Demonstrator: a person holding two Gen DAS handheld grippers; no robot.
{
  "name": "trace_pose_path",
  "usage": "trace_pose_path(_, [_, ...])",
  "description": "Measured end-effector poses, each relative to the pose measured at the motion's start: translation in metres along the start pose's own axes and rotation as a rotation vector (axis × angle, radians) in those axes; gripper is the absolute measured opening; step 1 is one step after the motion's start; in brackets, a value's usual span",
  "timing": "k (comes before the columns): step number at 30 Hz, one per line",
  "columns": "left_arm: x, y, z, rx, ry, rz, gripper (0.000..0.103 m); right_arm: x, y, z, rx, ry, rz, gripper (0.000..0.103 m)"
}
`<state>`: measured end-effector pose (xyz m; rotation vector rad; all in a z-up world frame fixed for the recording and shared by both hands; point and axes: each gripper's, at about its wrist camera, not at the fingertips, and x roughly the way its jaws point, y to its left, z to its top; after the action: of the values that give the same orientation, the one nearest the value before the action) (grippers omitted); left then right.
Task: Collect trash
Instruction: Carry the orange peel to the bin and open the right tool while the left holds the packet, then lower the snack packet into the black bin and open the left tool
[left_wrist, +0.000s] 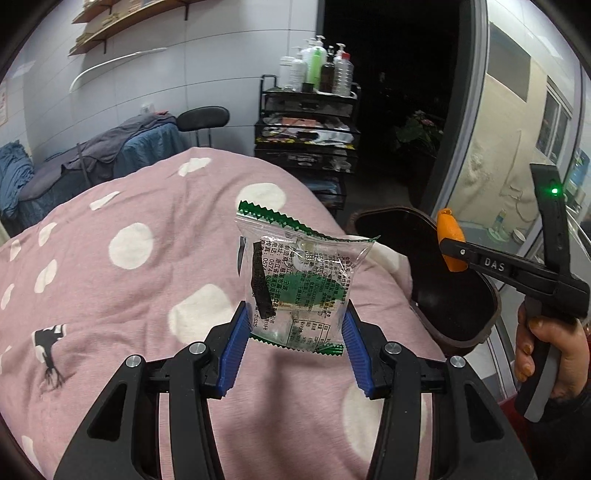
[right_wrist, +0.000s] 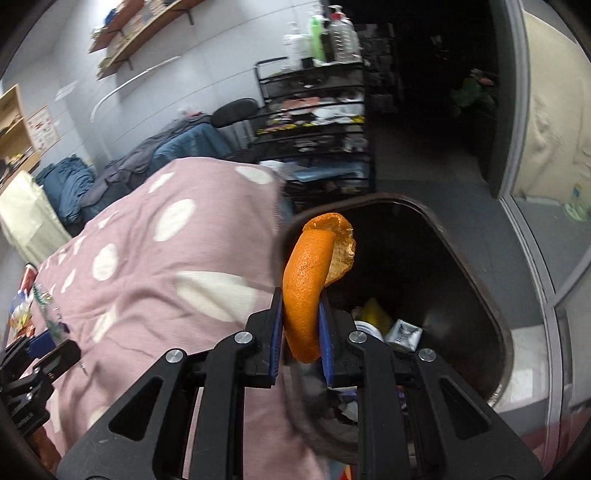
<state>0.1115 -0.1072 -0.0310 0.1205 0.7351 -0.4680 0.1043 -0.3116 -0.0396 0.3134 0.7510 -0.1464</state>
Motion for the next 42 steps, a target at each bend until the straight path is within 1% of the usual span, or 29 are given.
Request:
trace_pose_path(7, [0.010,-0.022,0.002,0.050,0.017,-0.038,0.049,0.023,-0.049,-0.010,0.074,0.058,-0.083,0.019])
trace_pose_path(11, [0.014,-0.033,0.004,0.078,0.024,-0.047,0.049,0.038,-0.065,-0.015,0.096,0.096,-0.102,0.019])
trace_pose_path(15, [0.021,-0.044,0.006,0.103,0.036,-0.059,0.049,0.050,-0.073,-0.022,0.106,0.127,-0.111,0.019])
trace_pose_path(17, [0.024,-0.049,0.009,0.117,0.041,-0.066,0.049,0.056,-0.078,-0.027,0.118,0.144,-0.103,0.022])
trace_pose_path(18, [0.026,-0.052,0.010,0.124,0.044,-0.067,0.049,0.058,-0.080,-0.028,0.122,0.146,-0.102,0.025])
trace_pose_path(19, [0.028,-0.055,0.012,0.133,0.046,-0.068,0.049,0.059,-0.083,-0.030,0.130,0.146,-0.103,0.030])
trace_pose_path(20, [0.029,-0.058,0.012,0.138,0.048,-0.069,0.049,0.059,-0.082,-0.032,0.134,0.145,-0.104,0.032])
trace_pose_path(21, [0.031,-0.061,0.014,0.143,0.051,-0.071,0.049,0.058,-0.083,-0.032,0.140,0.143,-0.101,0.039])
trace_pose_path(22, [0.032,-0.063,0.016,0.146,0.055,-0.075,0.049,0.057,-0.085,-0.033,0.147,0.136,-0.099,0.043])
trace_pose_path(25, [0.037,-0.071,0.022,0.155,0.060,-0.089,0.049,0.049,-0.086,-0.035,0.148,0.110,-0.109,0.049])
trace_pose_path(29, [0.043,-0.087,0.032,0.178,0.063,-0.113,0.049,0.037,-0.087,-0.032,0.163,0.070,-0.113,0.054])
trace_pose_path(31, [0.047,-0.096,0.037,0.188,0.068,-0.128,0.049,0.027,-0.088,-0.032,0.174,0.045,-0.115,0.059])
trace_pose_path(38, [0.068,-0.122,0.050,0.226,0.109,-0.170,0.049,0.002,-0.096,-0.026,0.199,-0.014,-0.137,0.060])
trace_pose_path(42, [0.082,-0.132,0.054,0.235,0.145,-0.183,0.049,-0.006,-0.106,-0.026,0.217,-0.025,-0.155,0.060])
